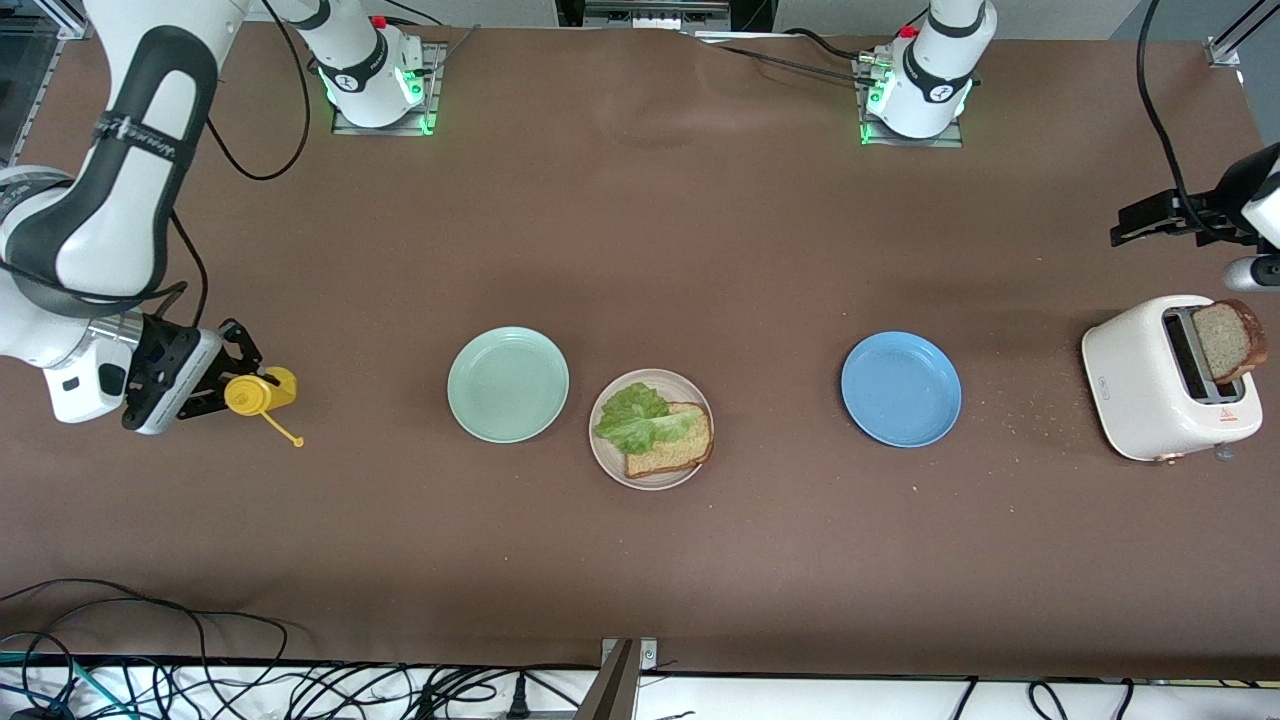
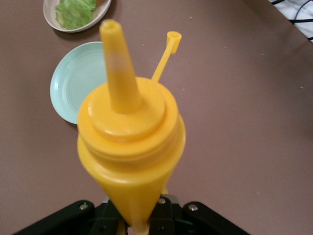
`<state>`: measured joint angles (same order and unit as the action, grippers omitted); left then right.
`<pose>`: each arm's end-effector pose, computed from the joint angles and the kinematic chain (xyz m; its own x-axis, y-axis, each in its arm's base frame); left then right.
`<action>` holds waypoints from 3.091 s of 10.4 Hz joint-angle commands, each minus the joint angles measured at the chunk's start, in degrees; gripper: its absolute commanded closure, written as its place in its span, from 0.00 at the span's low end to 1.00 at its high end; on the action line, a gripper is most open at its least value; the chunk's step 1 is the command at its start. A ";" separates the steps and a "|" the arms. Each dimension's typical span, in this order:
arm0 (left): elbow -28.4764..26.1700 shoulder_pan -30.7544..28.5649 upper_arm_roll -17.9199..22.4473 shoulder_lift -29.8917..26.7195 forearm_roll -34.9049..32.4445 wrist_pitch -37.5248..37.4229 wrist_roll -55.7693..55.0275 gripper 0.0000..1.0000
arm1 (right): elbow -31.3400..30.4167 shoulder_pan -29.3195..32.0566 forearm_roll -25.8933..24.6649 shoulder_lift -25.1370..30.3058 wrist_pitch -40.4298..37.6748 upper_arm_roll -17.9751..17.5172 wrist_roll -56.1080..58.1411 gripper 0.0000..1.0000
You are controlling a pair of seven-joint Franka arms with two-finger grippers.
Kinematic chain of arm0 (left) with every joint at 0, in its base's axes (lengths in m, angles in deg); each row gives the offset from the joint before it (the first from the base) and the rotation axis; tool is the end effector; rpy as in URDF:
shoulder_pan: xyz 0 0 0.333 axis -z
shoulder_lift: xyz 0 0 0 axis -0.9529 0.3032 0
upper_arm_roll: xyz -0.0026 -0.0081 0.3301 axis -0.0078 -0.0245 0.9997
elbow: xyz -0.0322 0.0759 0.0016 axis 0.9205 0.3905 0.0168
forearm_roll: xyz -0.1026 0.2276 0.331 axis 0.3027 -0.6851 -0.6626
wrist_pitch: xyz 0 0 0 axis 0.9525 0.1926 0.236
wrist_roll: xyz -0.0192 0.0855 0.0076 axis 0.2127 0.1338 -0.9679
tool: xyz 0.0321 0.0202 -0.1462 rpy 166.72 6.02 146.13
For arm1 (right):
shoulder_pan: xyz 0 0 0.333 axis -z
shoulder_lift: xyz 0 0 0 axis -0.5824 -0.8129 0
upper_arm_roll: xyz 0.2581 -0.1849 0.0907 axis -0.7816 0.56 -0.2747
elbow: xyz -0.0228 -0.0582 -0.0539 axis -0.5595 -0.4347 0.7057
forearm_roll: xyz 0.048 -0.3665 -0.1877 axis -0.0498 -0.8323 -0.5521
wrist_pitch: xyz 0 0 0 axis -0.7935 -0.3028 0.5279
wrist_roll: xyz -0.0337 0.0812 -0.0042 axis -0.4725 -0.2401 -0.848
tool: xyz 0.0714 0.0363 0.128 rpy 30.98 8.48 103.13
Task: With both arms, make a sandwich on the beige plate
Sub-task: 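Carry the mustard bottle back to its starting spot with the right gripper, then lower the mustard with the right gripper while the left gripper grasps bread, then release the mustard with the right gripper while the left gripper lifts bread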
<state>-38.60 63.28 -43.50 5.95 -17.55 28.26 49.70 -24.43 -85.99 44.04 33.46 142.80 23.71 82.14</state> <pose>0.5678 0.0642 0.5528 0.9769 0.0210 -0.2128 0.0245 -0.9996 0.0141 0.6622 -0.0117 0.3384 0.5287 0.7652 0.3673 0.8484 -0.4903 -0.1996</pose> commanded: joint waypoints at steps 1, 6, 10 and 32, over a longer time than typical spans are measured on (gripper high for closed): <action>2.07 -3.14 -0.23 2.63 -3.55 0.73 5.35 0.00 | -4.48 -0.96 4.04 1.75 0.83 -0.35 4.74 1.00; 2.96 -11.39 -0.23 9.74 -10.87 12.84 18.18 0.00 | -9.65 -0.88 12.80 -0.17 2.85 -0.79 17.80 1.00; 1.99 -16.67 -0.23 16.16 -10.52 21.03 21.53 0.00 | -11.95 7.25 17.74 -1.50 2.33 -6.73 30.56 1.00; 15.53 -14.05 -0.93 21.26 15.97 -2.41 28.69 1.00 | -5.29 33.11 19.00 -5.55 2.06 -23.20 40.09 0.01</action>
<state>-24.04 48.90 -44.74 25.04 -7.91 28.11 80.33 -32.20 -56.58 65.12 28.09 146.03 1.03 123.67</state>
